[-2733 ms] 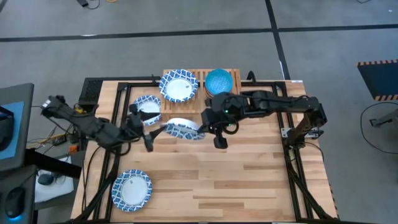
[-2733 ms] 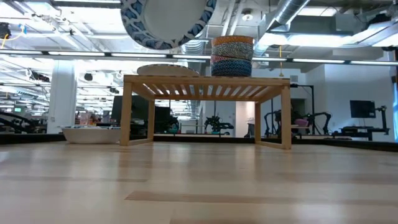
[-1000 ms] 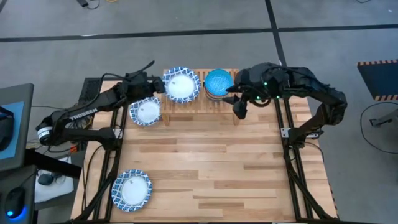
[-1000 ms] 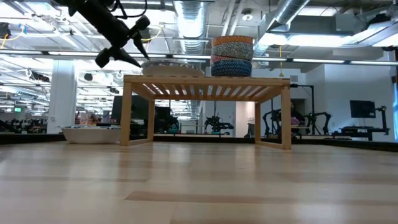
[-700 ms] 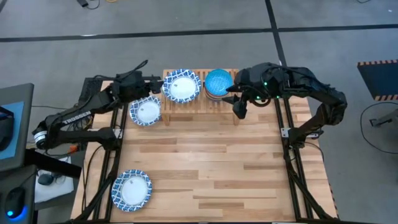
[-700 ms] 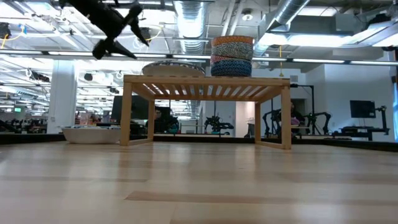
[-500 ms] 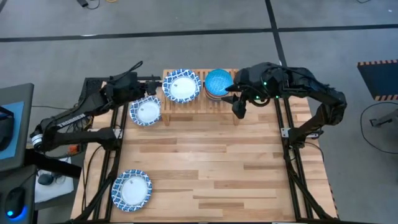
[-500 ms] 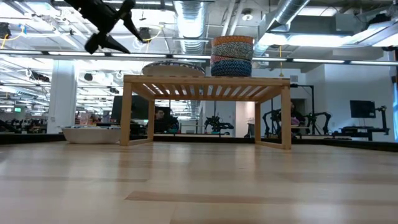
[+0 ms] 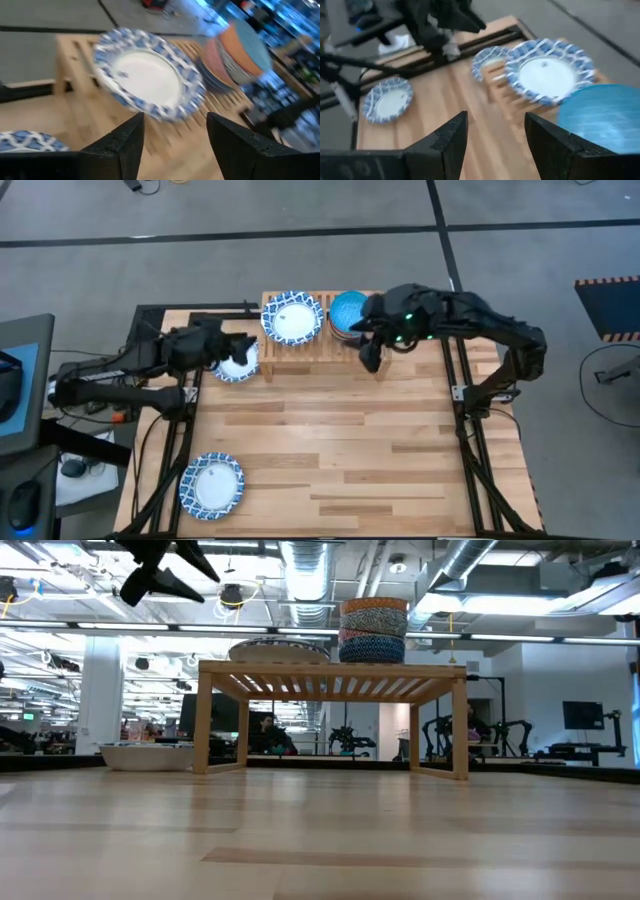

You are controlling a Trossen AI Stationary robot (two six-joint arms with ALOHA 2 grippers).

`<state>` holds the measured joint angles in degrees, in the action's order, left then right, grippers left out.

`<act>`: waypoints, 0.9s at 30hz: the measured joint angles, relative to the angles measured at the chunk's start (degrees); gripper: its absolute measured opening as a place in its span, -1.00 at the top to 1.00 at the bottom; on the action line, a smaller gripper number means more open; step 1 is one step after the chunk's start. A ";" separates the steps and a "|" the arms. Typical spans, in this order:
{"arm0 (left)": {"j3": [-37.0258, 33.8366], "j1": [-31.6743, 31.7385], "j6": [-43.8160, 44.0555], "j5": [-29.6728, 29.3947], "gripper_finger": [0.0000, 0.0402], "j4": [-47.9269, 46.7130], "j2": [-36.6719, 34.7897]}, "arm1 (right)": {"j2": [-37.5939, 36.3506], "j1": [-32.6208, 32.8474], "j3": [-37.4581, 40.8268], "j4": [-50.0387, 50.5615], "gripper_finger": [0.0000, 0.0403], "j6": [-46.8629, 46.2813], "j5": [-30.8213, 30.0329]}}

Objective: Place and stack bowls onto a shelf
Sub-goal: Stack the bottom white patterned bowl on top of the white patterned bowl on the shelf

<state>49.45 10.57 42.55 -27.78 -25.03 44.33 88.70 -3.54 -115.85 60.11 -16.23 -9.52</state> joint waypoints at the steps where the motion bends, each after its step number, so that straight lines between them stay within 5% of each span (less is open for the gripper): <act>1: 0.00 -1.94 -0.03 -0.33 0.03 -0.01 0.39 | 1.07 0.49 0.02 -0.61 -0.09 -0.04 0.50; 13: 0.00 -25.96 15.31 3.17 0.18 -14.75 1.00 | 11.66 4.91 0.00 -8.42 -0.09 -7.43 8.48; 27: 0.00 -49.15 34.63 12.59 0.29 -34.01 0.55 | 26.97 9.80 -0.13 -30.63 -0.10 -23.05 14.76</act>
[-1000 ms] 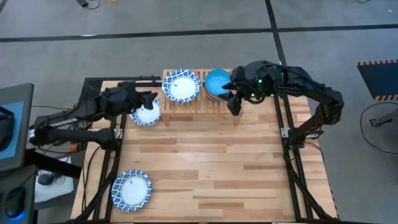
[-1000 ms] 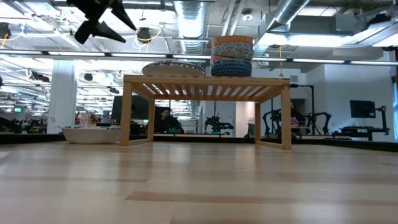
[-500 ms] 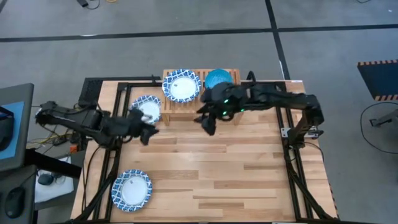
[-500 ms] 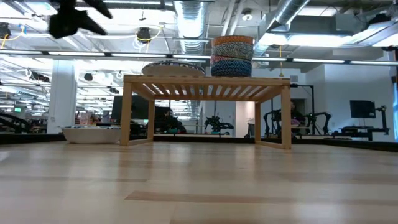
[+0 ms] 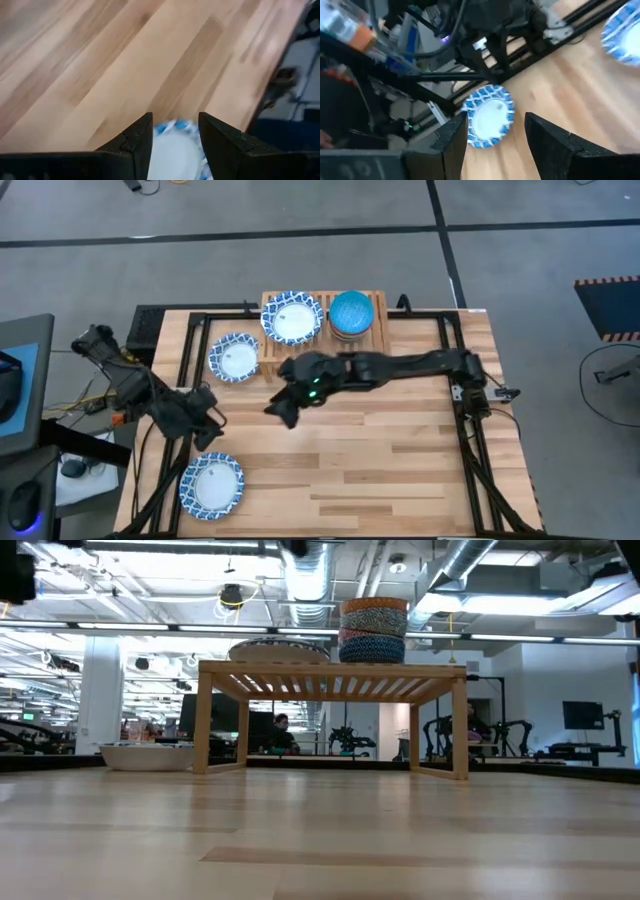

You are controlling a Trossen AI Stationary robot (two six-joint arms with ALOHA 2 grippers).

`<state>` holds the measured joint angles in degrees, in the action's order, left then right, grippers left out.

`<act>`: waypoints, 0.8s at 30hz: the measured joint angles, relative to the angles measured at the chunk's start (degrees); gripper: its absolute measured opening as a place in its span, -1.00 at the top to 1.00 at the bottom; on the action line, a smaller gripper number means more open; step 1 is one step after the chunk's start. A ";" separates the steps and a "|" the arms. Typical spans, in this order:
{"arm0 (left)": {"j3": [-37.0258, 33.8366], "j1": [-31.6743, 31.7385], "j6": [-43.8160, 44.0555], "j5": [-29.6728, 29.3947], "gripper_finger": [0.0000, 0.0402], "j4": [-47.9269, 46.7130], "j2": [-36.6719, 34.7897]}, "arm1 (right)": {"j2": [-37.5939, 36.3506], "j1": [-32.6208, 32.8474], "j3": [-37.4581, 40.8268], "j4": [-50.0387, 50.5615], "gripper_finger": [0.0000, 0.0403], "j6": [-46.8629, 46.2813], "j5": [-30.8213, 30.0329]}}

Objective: Place and stack bowls onto a shelf
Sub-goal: Stack the bottom white patterned bowl on top of the white patterned bowl on the shelf

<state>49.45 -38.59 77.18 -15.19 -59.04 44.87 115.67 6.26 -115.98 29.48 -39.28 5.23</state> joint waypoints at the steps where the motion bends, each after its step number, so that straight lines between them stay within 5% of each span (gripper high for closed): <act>1: 0.00 -1.07 1.09 0.15 0.29 -1.30 0.03 | 1.06 0.25 0.01 -1.15 -0.10 -1.39 0.04; 15: 0.00 -6.47 6.10 1.14 0.30 -4.53 0.12 | 23.94 4.28 -0.29 -25.49 -0.10 -18.88 3.49; 24: 0.00 -6.47 5.91 0.64 0.30 -4.55 0.12 | 38.52 5.29 -11.95 -32.13 -0.10 -24.59 8.66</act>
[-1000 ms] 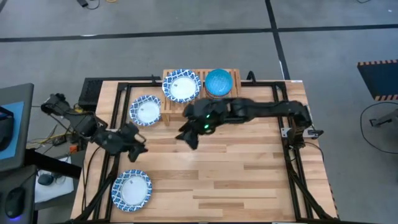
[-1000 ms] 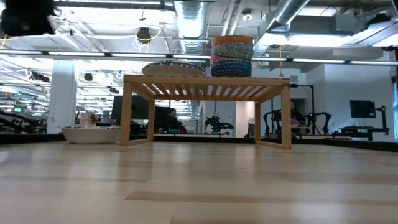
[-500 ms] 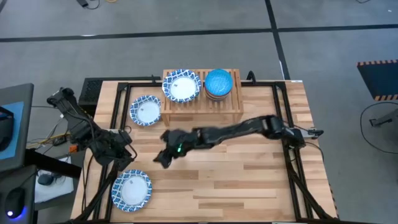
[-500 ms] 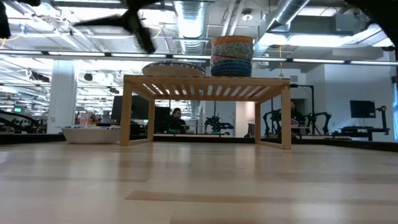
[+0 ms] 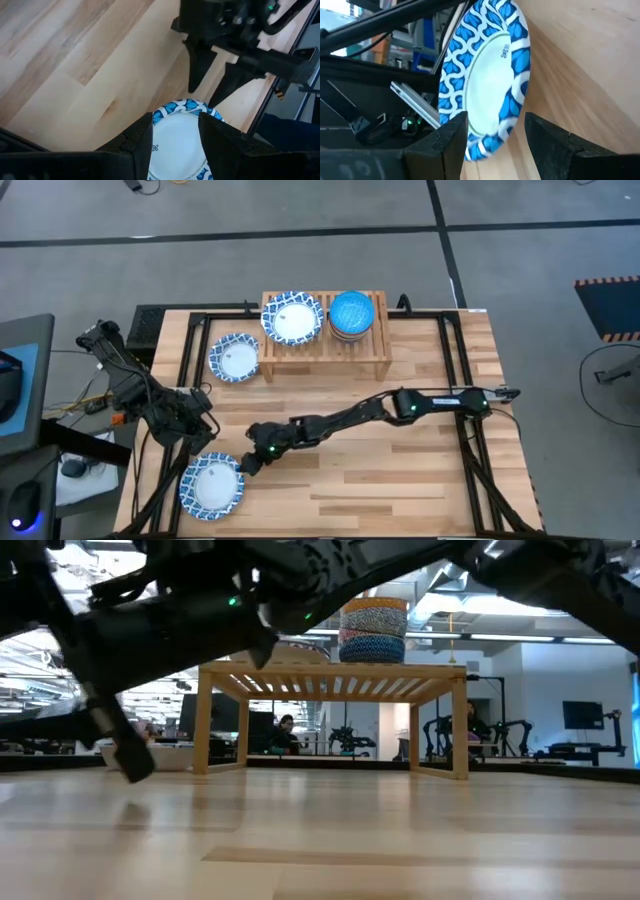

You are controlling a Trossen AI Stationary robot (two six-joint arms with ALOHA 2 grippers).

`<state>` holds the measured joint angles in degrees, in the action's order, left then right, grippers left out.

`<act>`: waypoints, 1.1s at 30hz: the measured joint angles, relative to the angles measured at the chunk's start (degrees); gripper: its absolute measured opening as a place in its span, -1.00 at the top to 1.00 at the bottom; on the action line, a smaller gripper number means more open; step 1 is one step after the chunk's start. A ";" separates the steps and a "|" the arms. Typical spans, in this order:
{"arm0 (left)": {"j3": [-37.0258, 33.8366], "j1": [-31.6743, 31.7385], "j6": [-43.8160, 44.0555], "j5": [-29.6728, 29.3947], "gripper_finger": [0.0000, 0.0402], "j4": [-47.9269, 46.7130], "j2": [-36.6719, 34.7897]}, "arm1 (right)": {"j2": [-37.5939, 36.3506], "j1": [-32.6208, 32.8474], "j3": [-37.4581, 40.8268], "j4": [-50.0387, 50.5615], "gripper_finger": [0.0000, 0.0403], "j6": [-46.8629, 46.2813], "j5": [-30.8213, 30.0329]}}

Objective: Place and stack bowls onto a shelf
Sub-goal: Stack the bottom white patterned bowl on top of the white patterned bowl on the shelf

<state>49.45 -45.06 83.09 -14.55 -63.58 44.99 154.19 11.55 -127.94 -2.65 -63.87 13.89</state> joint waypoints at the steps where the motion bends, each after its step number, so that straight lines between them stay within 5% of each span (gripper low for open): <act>1: 0.00 0.00 -0.02 0.37 0.30 0.01 0.00 | 0.88 0.01 -1.25 -0.02 -0.10 -0.40 0.00; 18: 0.00 0.02 0.60 0.72 0.30 0.19 0.00 | 4.46 1.21 -6.37 4.89 -0.04 -0.78 -3.48; 26: -4.81 -2.32 -8.44 13.40 0.30 4.91 5.49 | 3.60 0.35 -6.23 6.03 0.21 -2.00 -2.72; 33: -11.48 -3.43 -18.15 16.55 0.30 9.87 12.09 | -2.09 0.47 -6.06 13.37 0.23 2.66 -3.76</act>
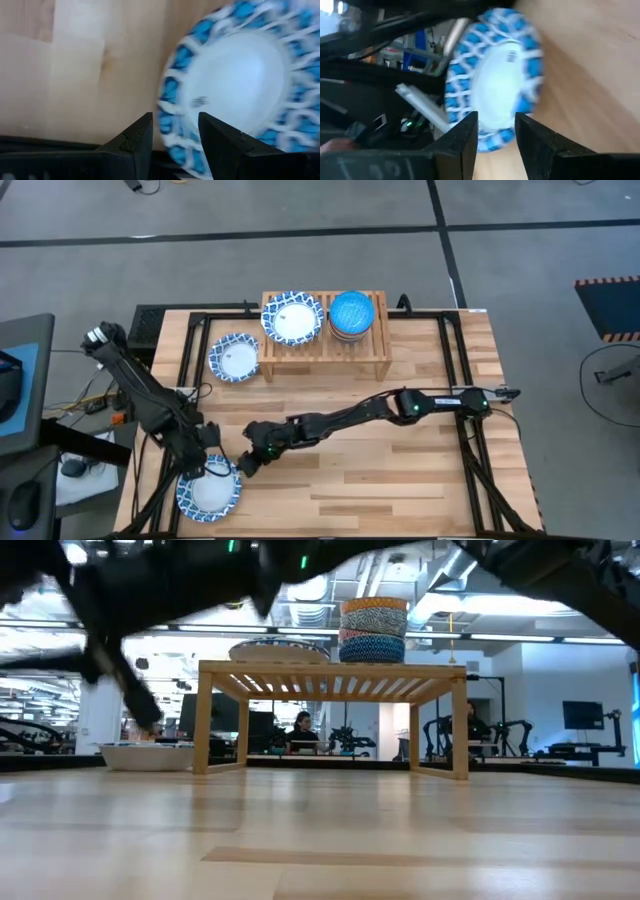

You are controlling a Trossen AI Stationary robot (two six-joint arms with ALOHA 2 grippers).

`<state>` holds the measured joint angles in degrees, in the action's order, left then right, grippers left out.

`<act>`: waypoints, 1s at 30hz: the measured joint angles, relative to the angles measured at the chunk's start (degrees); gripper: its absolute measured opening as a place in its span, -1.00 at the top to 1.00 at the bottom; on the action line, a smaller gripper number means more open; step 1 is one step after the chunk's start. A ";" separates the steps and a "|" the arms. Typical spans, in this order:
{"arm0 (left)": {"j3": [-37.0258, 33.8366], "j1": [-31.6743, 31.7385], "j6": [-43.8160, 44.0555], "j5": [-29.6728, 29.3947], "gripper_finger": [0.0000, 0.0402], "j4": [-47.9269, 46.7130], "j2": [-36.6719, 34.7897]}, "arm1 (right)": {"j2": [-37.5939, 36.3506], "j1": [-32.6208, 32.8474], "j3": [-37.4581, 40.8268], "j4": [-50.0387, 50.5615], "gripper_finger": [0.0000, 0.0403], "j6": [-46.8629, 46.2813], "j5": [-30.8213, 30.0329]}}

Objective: Place and stack bowls onto a shelf
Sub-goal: Stack the bottom white patterned bowl on top of the white patterned bowl on the shelf

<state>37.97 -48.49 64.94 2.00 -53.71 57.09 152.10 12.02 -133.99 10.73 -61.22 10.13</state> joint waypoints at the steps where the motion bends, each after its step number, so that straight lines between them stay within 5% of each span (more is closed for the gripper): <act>1: -0.91 0.00 -0.87 0.00 0.30 0.39 0.90 | -0.90 0.18 -0.03 0.52 0.23 1.03 -0.02; 11: -7.13 0.00 -4.51 0.74 0.34 5.24 7.41 | -4.49 1.22 -0.09 2.00 0.23 4.61 0.16; 20: -8.37 0.04 -1.95 0.55 0.95 7.08 8.50 | -4.84 1.77 -0.09 8.85 0.23 6.72 0.33; 30: -2.03 0.07 4.90 -1.18 0.98 6.38 8.52 | -6.13 1.76 -0.30 11.51 0.23 8.75 1.93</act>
<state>35.94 -48.42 69.84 0.82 -47.33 65.60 145.97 13.78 -134.30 22.23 -52.47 12.06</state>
